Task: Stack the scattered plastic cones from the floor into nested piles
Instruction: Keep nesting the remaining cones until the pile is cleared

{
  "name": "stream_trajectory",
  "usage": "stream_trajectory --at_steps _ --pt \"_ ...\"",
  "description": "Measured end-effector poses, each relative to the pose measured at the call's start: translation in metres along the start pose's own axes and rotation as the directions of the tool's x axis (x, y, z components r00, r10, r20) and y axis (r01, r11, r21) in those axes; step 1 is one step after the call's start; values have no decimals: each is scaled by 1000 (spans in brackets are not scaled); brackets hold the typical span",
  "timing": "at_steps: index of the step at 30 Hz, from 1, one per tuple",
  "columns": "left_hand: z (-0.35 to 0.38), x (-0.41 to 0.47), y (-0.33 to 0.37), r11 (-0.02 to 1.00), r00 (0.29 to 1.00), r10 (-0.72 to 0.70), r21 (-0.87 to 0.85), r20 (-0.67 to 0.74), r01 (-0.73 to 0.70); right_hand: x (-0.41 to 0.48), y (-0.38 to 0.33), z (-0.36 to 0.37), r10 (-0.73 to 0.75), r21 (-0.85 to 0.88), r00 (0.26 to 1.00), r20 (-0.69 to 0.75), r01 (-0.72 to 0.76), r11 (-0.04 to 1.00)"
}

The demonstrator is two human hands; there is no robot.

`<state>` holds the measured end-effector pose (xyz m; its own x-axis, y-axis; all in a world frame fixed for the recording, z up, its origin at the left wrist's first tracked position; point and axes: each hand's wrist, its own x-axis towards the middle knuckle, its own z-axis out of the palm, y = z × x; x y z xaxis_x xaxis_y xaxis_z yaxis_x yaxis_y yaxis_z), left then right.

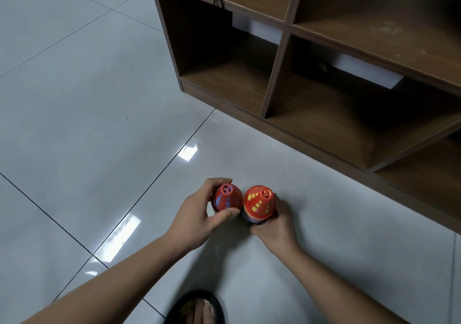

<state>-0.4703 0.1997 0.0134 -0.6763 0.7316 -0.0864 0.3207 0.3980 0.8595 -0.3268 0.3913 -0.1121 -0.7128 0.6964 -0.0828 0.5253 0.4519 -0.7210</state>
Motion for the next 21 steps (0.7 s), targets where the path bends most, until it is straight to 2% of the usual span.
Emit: stream_trajectory --at_steps 12,17,19,21 --pt "-3 3 -4 998 1000 -1 -58 30 3 5 -9 -12 -80 30 995 -62 82 996" --pt "-7 6 -2 1000 998 9 29 60 -11 11 -4 -16 -112 -10 991 -70 111 994" --pt "-16 8 7 989 996 80 125 47 -85 11 -3 -17 -121 -28 991 -60 119 992" --pt "-23 13 23 939 970 242 244 37 -244 10 -3 -17 -132 -33 989 -59 131 991"
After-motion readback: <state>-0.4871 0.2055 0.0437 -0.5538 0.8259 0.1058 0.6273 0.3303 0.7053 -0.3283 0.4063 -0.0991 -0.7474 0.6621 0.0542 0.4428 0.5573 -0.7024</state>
